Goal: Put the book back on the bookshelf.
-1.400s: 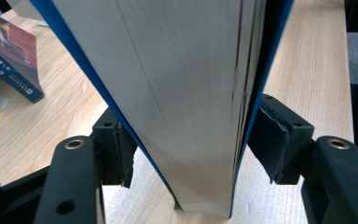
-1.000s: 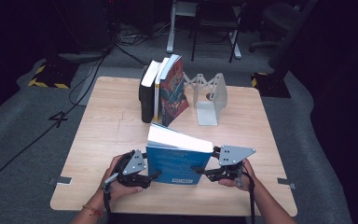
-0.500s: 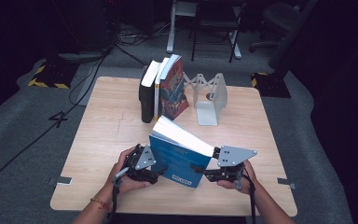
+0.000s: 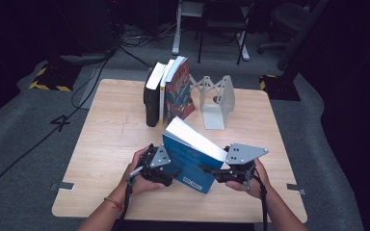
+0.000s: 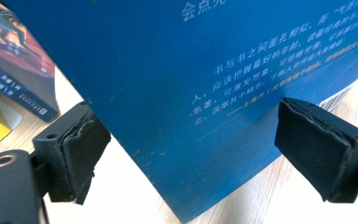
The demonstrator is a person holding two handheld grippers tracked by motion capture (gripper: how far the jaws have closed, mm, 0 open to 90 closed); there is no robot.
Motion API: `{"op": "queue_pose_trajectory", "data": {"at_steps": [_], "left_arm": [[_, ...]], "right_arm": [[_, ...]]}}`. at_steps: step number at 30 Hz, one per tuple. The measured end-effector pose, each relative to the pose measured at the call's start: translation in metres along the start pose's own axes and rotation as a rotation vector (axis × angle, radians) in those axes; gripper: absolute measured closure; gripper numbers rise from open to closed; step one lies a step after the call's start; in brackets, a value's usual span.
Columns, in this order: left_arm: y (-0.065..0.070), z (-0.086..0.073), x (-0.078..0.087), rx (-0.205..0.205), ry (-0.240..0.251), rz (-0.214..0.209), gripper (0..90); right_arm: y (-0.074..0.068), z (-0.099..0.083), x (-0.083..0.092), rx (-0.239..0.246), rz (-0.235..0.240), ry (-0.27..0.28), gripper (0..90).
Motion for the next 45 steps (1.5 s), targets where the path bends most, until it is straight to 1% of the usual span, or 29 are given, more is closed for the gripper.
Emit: {"op": "queue_pose_trajectory", "data": {"at_steps": [2,3,5,6,7,11,14,15,16,17,18,19,20,21,23,24,26,28,30,31,32,34,36,38,39,40,42,45], "left_arm": [[0.001,0.002,-0.002,0.003,0.002,0.002,10.5],[0.001,0.002,-0.003,0.001,0.000,0.003,10.4],[0.003,0.004,-0.005,-0.002,-0.008,0.011,9.5],[0.003,0.004,-0.005,-0.002,-0.008,0.012,8.0],[0.003,0.004,-0.005,-0.002,-0.009,0.012,7.7],[0.004,0.003,-0.004,0.003,-0.005,0.008,7.8],[0.004,0.003,-0.004,0.002,-0.001,0.008,8.0],[0.004,0.002,-0.004,0.007,0.002,0.003,8.2],[0.004,0.002,-0.004,0.007,0.002,0.003,8.3],[0.004,0.002,-0.004,0.017,0.004,-0.006,8.3],[0.004,0.000,-0.002,0.020,0.003,-0.006,11.5],[0.002,-0.003,0.001,0.022,-0.004,0.003,13.8],[0.001,-0.007,0.005,0.033,-0.018,0.017,16.3],[-0.001,-0.012,0.008,0.039,-0.030,0.026,16.4],[-0.003,-0.018,0.014,0.064,-0.038,0.028,16.4],[-0.005,-0.022,0.017,0.084,-0.043,0.026,16.6],[-0.008,-0.031,0.024,0.112,-0.057,0.045,16.8],[-0.006,-0.040,0.030,0.122,-0.069,0.050,17.4],[-0.002,-0.052,0.034,0.129,-0.101,0.043,17.4],[0.001,-0.060,0.035,0.128,-0.129,0.049,17.4],[0.002,-0.064,0.036,0.125,-0.142,0.054,17.4],[0.005,-0.074,0.037,0.132,-0.169,0.067,19.3],[0.009,-0.083,0.037,0.137,-0.192,0.072,20.0],[0.010,-0.085,0.036,0.137,-0.199,0.069,19.2],[0.012,-0.088,0.035,0.134,-0.210,0.060,19.1],[0.012,-0.088,0.034,0.135,-0.206,0.057,18.8],[0.013,-0.090,0.032,0.135,-0.215,0.054,18.5],[0.014,-0.091,0.030,0.143,-0.198,0.039,17.4]], "right_arm": [[0.002,0.000,0.001,-0.009,-0.007,-0.013,52.7],[0.002,0.001,0.002,-0.025,-0.008,-0.014,52.8],[0.004,0.002,0.003,-0.042,-0.007,-0.016,52.8],[0.004,0.003,0.004,-0.062,-0.003,-0.024,52.8],[0.005,0.005,0.004,-0.071,0.000,-0.028,52.7],[0.005,0.010,0.001,-0.082,-0.009,-0.045,53.4],[0.006,0.011,-0.001,-0.096,-0.017,-0.048,53.9],[0.006,0.012,-0.002,-0.104,-0.018,-0.048,54.4],[0.006,0.012,-0.002,-0.104,-0.018,-0.048,54.4],[0.006,0.012,-0.002,-0.100,-0.020,-0.053,54.9],[0.006,0.012,-0.002,-0.099,-0.019,-0.055,56.0],[0.006,0.012,-0.002,-0.102,-0.016,-0.055,56.4],[0.006,0.012,-0.002,-0.107,-0.014,-0.053,56.8],[0.006,0.012,-0.002,-0.108,-0.012,-0.050,57.4],[0.007,0.012,-0.002,-0.108,-0.011,-0.048,58.0],[0.007,0.012,-0.002,-0.110,-0.011,-0.047,58.3],[0.008,0.012,-0.002,-0.115,-0.008,-0.046,58.7],[0.009,0.012,-0.002,-0.118,-0.004,-0.044,59.0],[0.010,0.011,-0.002,-0.121,-0.001,-0.042,59.2],[0.010,0.011,-0.002,-0.121,-0.001,-0.042,59.3],[0.010,0.011,-0.002,-0.123,-0.002,-0.041,59.4],[0.010,0.011,-0.002,-0.123,-0.003,-0.035,59.6],[0.010,0.011,-0.001,-0.122,-0.004,-0.015,60.0],[0.010,0.011,-0.001,-0.123,-0.003,-0.012,60.1],[0.009,0.011,-0.001,-0.125,0.001,-0.013,60.3],[0.009,0.011,-0.001,-0.125,0.002,-0.014,60.4],[0.009,0.011,-0.001,-0.125,0.005,-0.014,60.4],[0.009,0.011,-0.001,-0.127,0.005,-0.014,60.5]]}}
Point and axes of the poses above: each handheld gripper's, and its own axes: x roughly backward along the jaws, z roughly out of its top, y roughly to its right, the point moved 10 cm from there along -x, roughly forward along the jaws, and after that the axes turned 4 degrees about z, right-handed, at the moved point
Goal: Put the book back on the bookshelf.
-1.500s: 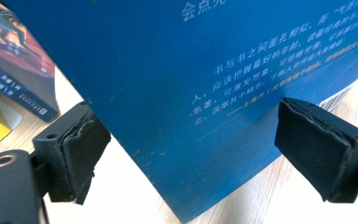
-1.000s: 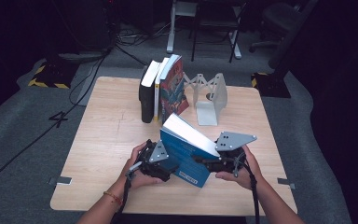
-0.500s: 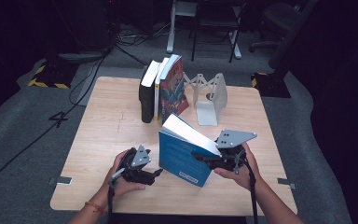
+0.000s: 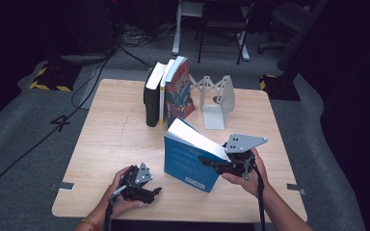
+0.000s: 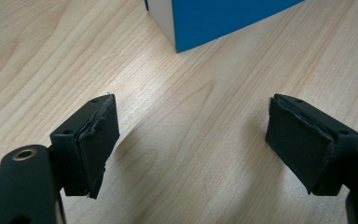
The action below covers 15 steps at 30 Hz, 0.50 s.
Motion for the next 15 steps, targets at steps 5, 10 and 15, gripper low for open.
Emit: {"op": "queue_pose_trajectory", "data": {"at_steps": [5,10,15], "left_arm": [[-0.0008,-0.0007,-0.0013,0.025,-0.007,-0.030,16.8],[-0.0011,-0.0007,-0.0018,0.032,-0.009,-0.037,16.6],[-0.0014,-0.0009,-0.0017,0.033,-0.009,-0.036,16.6]], "right_arm": [[0.0001,0.0000,0.0003,0.000,0.001,-0.004,60.7],[0.0009,0.0001,0.0006,-0.002,-0.002,-0.008,60.8],[0.0028,0.0021,0.0030,-0.008,-0.012,-0.029,61.0]]}}
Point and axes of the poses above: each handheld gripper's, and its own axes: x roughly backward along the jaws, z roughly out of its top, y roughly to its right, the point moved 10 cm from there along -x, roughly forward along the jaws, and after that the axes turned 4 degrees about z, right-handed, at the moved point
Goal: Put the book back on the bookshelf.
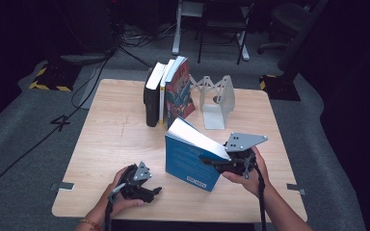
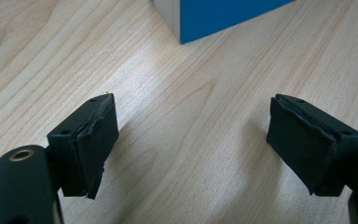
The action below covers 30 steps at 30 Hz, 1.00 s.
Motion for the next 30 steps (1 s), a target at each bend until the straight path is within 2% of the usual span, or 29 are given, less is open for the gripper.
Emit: {"op": "queue_pose_trajectory", "data": {"at_steps": [6,13,18,24,30], "left_arm": [[0.000,0.000,0.000,0.000,0.000,-0.001,16.6],[0.000,0.000,0.000,-0.001,-0.001,0.000,16.6],[0.000,-0.001,0.001,-0.002,-0.002,-0.002,16.6],[0.000,-0.001,0.001,-0.002,-0.002,-0.002,16.6],[0.000,-0.001,0.001,-0.003,-0.001,-0.003,16.6]], "right_arm": [[0.004,0.005,0.002,0.005,-0.015,-0.015,61.2],[0.011,0.013,0.007,0.012,-0.018,-0.070,61.3],[0.025,0.014,0.016,-0.009,-0.068,-0.095,61.3],[0.034,0.011,0.022,-0.031,-0.088,-0.096,61.3],[0.048,0.010,0.030,-0.043,-0.129,-0.102,61.4]]}}
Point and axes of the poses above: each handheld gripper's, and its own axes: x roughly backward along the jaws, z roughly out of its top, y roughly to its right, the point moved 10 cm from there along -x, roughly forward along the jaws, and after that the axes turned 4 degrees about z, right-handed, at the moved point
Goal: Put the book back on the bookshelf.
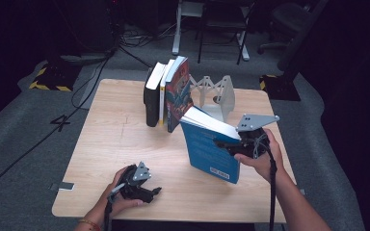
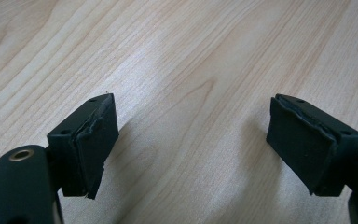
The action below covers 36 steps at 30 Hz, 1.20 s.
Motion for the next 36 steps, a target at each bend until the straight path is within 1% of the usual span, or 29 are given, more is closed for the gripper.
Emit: {"op": "queue_pose_trajectory", "data": {"at_steps": [2,5,6,9,12,15,20,23,29,31,36], "left_arm": [[0.000,0.000,0.000,-0.001,0.000,-0.001,16.6],[0.000,0.000,0.000,-0.004,0.000,-0.004,16.5],[0.000,0.000,0.000,-0.004,0.000,-0.004,16.5],[0.000,0.000,0.000,-0.005,0.000,-0.004,16.5],[0.000,0.000,0.000,-0.006,0.000,-0.006,16.4],[0.000,0.000,0.000,-0.006,0.001,-0.006,16.5],[0.000,0.000,0.000,-0.006,0.001,-0.006,16.5],[0.000,0.000,0.000,-0.006,0.001,-0.007,16.4],[0.000,0.000,0.000,-0.007,0.001,-0.007,16.4],[0.000,0.000,0.000,-0.008,0.001,-0.008,16.4],[0.000,0.000,0.000,-0.008,0.001,-0.009,16.4]], "right_arm": [[0.006,0.000,0.002,-0.003,-0.016,-0.003,61.4],[0.017,-0.001,0.005,-0.014,-0.053,-0.001,61.4],[0.022,-0.002,0.005,-0.022,-0.068,0.001,61.4],[0.033,-0.004,0.008,-0.049,-0.090,0.011,61.4],[0.041,-0.006,0.009,-0.063,-0.114,0.014,61.4],[0.047,-0.006,0.010,-0.075,-0.119,0.023,61.4],[0.059,-0.004,0.009,-0.086,-0.146,0.020,61.4],[0.067,-0.003,0.007,-0.101,-0.158,0.029,61.4],[0.086,0.004,0.004,-0.130,-0.198,0.056,61.4],[0.093,0.006,0.003,-0.133,-0.214,0.061,61.4],[0.110,0.014,0.000,-0.153,-0.247,0.092,61.4]]}}
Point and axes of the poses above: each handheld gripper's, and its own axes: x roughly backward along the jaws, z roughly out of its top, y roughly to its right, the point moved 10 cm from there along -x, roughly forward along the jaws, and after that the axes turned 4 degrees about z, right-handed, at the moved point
